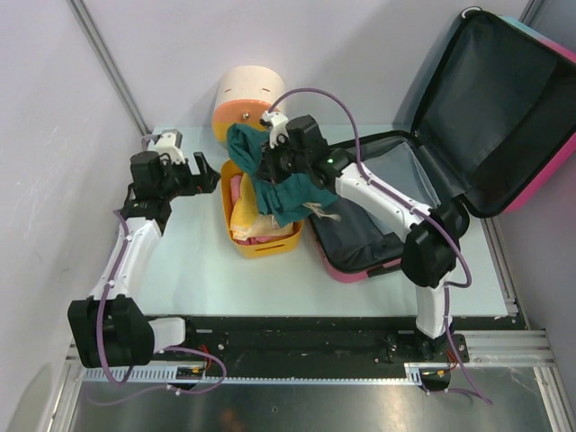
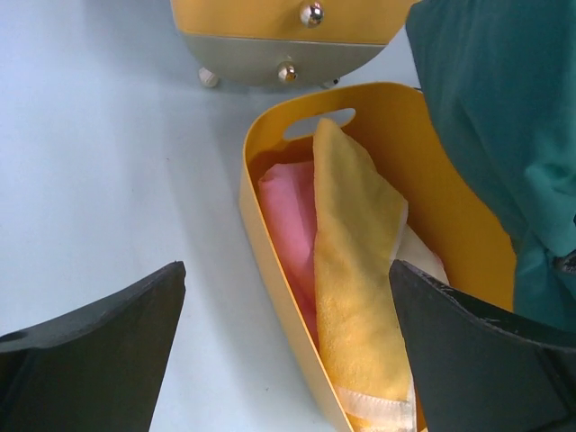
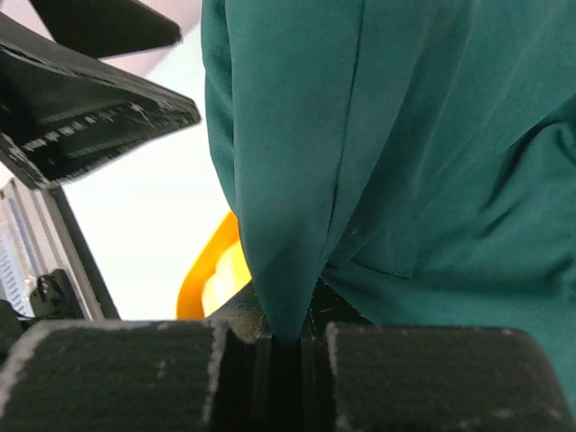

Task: Open, take out, and arrange the luggage

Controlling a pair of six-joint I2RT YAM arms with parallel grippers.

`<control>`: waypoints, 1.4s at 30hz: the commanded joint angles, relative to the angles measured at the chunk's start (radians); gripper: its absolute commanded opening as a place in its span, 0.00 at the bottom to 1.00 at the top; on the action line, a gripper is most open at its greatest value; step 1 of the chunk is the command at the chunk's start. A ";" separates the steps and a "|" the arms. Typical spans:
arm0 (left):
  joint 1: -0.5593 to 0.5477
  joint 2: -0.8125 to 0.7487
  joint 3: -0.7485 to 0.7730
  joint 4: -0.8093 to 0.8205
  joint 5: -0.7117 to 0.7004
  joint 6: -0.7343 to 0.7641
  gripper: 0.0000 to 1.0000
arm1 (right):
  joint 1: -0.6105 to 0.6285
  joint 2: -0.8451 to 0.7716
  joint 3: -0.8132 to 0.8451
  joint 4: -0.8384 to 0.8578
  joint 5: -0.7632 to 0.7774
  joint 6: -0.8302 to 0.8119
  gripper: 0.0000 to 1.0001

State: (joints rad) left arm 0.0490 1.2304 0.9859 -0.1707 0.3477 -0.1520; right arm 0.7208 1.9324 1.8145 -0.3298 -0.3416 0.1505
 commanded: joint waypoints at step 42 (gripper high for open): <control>0.117 -0.089 -0.003 -0.030 0.074 -0.004 1.00 | -0.026 0.203 -0.106 0.787 -0.450 0.940 0.00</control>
State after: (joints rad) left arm 0.1555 1.1656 0.9390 -0.1951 0.3840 -0.1574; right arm 0.7128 2.2211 1.7561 0.2745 -0.7288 0.9470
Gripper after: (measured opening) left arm 0.996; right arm 0.061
